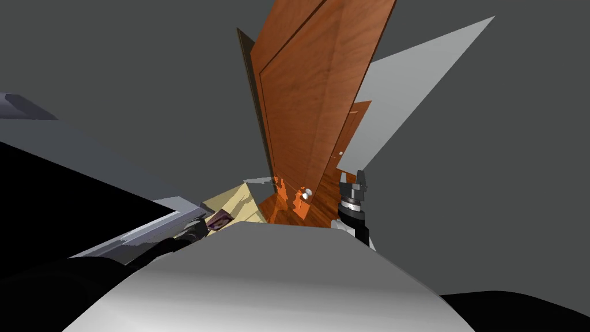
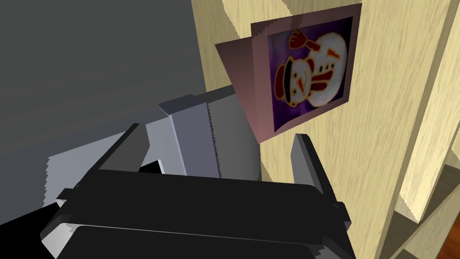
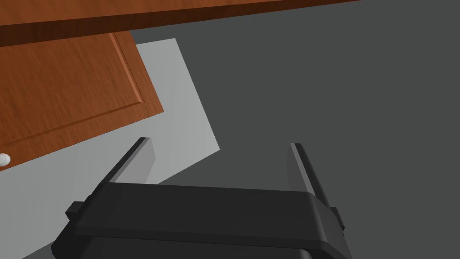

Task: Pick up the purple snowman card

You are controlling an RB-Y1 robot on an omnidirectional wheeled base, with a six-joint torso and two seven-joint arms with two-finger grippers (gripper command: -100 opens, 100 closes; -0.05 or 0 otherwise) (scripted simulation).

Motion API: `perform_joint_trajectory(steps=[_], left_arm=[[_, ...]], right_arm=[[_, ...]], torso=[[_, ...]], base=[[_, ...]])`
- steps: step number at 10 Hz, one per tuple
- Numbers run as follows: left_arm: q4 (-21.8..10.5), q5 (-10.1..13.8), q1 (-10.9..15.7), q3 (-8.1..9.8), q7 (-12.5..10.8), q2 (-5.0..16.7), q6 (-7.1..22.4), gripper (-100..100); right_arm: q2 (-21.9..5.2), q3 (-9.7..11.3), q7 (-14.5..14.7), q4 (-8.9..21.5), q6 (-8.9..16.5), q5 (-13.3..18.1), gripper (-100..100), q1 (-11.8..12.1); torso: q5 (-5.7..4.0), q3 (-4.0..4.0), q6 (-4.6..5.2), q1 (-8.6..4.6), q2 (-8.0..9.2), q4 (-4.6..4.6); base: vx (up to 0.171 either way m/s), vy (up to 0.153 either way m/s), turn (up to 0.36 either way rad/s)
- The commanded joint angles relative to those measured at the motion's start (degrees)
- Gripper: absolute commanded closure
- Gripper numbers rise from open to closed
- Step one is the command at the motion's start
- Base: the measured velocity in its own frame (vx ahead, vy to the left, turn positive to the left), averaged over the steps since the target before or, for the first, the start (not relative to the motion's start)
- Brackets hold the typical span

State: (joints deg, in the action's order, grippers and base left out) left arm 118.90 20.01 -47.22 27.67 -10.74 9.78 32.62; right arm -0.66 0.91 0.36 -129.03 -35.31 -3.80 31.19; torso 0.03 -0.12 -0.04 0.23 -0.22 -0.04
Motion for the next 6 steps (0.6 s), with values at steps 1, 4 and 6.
perform_joint_trajectory(steps=[1, 4, 6], left_arm=[[-0.25, 0.58, -1.45, 0.8, -2.01, -0.94, 2.36, -100], [-0.61, 2.12, -3.8, 2.37, -5.32, -2.43, 5.92, -100], [-0.73, 2.95, -5.1, 3.2, -7.15, -3.86, 7.79, -100]], right_arm=[[0.0, 0.0, 0.0, 0.0, 0.0, 0.0, 0, 0.0], [0.0, -0.01, 0.0, 0.0, 0.0, 0.0, 0, 0.0], [0.0, -0.01, 0.0, 0.0, 0.0, 0.0, 0, 0.0]], torso=[[0.0, 0.0, 0.0, 0.0, 0.0, 0.0], [0.04, -0.03, 0.0, 0.14, -0.05, -0.01], [0.03, -0.03, -0.01, 0.11, -0.05, -0.01]], base=[[0.1, 0.069, -0.138], [0.09, 0.082, -0.134], [0.094, 0.082, -0.086]])
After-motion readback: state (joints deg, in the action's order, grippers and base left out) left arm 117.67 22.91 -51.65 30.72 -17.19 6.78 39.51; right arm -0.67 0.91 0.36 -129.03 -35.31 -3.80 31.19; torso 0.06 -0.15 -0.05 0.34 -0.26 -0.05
